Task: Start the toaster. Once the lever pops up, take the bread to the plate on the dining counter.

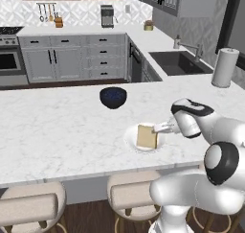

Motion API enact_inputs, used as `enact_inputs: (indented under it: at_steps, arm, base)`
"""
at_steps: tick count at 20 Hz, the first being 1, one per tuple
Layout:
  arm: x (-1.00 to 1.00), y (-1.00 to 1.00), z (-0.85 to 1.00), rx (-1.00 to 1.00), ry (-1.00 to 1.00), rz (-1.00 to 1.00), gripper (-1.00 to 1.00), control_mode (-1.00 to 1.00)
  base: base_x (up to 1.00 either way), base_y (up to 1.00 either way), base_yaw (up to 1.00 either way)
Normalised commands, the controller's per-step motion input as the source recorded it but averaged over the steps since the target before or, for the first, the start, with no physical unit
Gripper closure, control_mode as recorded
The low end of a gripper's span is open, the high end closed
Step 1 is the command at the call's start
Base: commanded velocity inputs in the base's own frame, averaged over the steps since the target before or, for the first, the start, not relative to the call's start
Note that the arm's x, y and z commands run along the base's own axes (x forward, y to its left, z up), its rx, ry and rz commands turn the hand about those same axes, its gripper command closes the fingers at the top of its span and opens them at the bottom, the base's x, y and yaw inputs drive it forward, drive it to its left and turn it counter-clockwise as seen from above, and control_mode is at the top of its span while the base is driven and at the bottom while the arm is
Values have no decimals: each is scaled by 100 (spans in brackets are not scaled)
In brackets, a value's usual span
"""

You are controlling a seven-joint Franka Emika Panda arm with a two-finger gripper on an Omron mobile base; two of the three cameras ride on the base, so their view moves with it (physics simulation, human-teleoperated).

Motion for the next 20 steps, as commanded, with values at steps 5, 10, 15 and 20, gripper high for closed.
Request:
enact_inputs:
  at_steps: [5, 10, 15, 20]
  arm:
    - [38, 0, -37, 0, 6, -3, 100, -100]
    - [9, 0, -29, 0, 1, -5, -100, -100]
    - [3, -3, -8, -2, 1, -11, -100, -100]
    - [6, -9, 0, -16, 0, -16, -100, -100]
  base:
    - [0, 0, 0]
    - [0, 0, 0]
    - [0, 0, 0]
    - [0, 0, 0]
